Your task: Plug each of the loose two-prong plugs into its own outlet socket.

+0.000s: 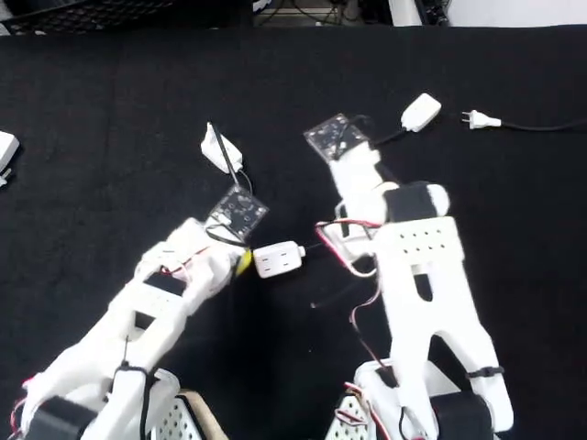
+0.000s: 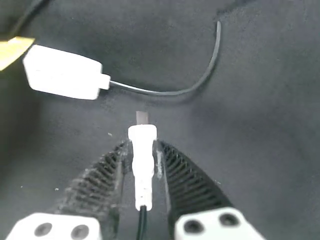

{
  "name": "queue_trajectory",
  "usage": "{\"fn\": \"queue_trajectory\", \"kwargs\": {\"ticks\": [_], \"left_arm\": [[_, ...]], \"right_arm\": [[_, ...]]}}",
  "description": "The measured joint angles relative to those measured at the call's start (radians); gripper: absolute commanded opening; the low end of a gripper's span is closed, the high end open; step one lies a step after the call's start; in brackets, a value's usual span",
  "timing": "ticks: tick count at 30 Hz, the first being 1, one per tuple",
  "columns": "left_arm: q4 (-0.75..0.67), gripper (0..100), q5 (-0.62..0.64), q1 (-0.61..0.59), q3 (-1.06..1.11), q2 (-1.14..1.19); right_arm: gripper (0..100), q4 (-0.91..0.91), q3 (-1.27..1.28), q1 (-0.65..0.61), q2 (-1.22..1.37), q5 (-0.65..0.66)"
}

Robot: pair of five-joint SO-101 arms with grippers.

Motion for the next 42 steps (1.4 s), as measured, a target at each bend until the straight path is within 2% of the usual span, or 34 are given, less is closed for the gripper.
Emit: {"fn": "queue_trajectory", "kwargs": {"ticks": [4,12,16,19,24,36,42], "left_arm": [[0.023,22,0.037,-0.077,0.074,-0.164],[0.242,22,0.040,-0.315,0.258,-0.612],[0.279,22,-0.038,-0.419,0.365,-0.801],[0.382,22,-0.063,-0.477,0.368,-0.887],[0.454,22,-0.071,-0.485,0.368,-0.930],[0.399,22,-0.072,-0.485,0.368,-0.847],[0.394,22,-0.072,-0.485,0.368,-0.844]], "right_arm": [[1.1,0.000,0.000,-0.061,0.000,-0.069],[1.1,-0.049,0.000,-0.109,0.071,-0.238],[1.1,-0.075,-0.014,-0.109,0.218,-0.295],[1.1,-0.078,-0.057,-0.137,0.324,-0.322],[1.1,-0.078,-0.115,-0.249,0.376,-0.370],[1.3,-0.054,-0.121,-0.282,0.347,-0.384],[1.5,-0.068,-0.121,-0.390,0.347,-0.416]]}}
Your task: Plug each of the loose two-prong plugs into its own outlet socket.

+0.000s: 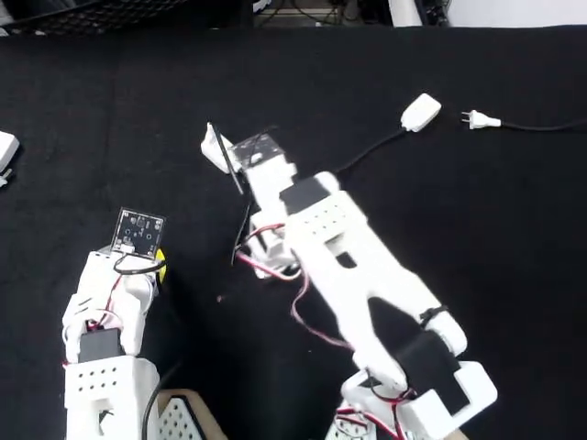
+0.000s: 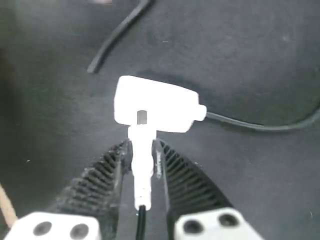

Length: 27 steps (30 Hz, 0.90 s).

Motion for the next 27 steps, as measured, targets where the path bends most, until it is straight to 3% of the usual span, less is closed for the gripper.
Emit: {"fn": "queue_trajectory", "kwargs": {"ticks": [8,27], "left_arm": [[0.000,22,0.000,0.000,0.000,0.000],[0.000,22,0.000,0.006,0.000,0.000]], "right_arm": [[1.5,-0.094,0.075,-0.055,0.000,-0.032],[1.4,-0.080,0.080,-0.008,0.000,-0.032]]}}
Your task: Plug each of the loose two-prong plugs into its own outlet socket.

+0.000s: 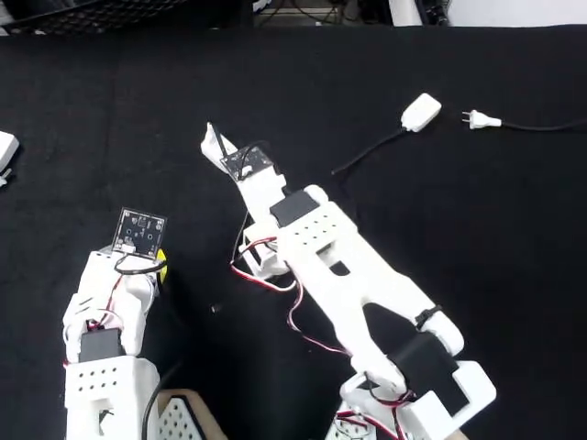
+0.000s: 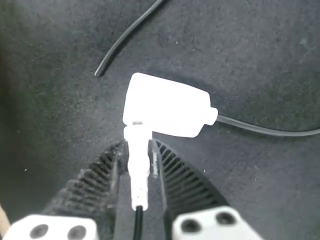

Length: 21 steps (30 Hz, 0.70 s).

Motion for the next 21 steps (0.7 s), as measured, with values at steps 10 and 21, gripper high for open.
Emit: {"fn": "queue_trajectory", "kwargs": {"ticks": [10,21], "left_arm": [[0.000,22,0.000,0.000,0.000,0.000],[0.000,22,0.000,0.000,0.000,0.000]], "right_arm": [[1.4,-0.005,-0.037,0.000,0.000,0.000],[1.3,0.018,-0.054,0.000,0.000,-0.003]]}}
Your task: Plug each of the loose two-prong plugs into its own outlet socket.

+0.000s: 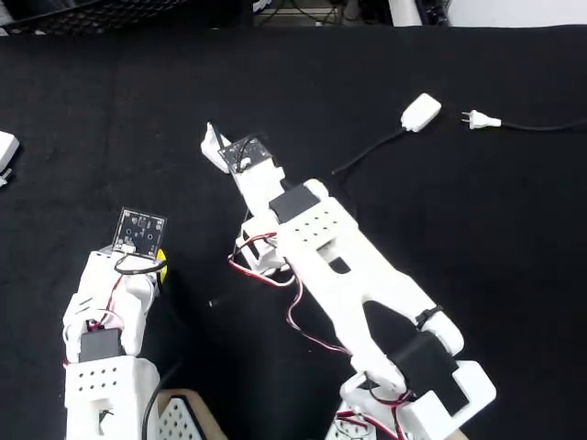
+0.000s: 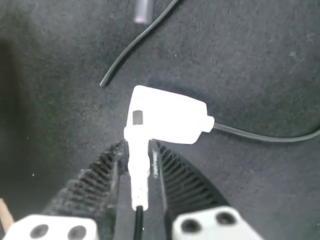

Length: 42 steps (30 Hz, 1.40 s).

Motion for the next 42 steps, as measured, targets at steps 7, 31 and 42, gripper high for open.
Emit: {"fn": "queue_trajectory", "kwargs": {"ticks": [7,31,42], "left_arm": [[0.000,22,0.000,0.000,0.000,0.000],[0.000,22,0.000,0.000,0.000,0.000],[0.000,22,0.000,0.000,0.000,0.000]], "right_arm": [[1.3,0.012,0.000,0.000,0.000,-0.002],[1.3,-0.028,0.035,0.083,0.000,-0.002],[1.3,-0.028,0.035,0.015,0.000,-0.006]]}}
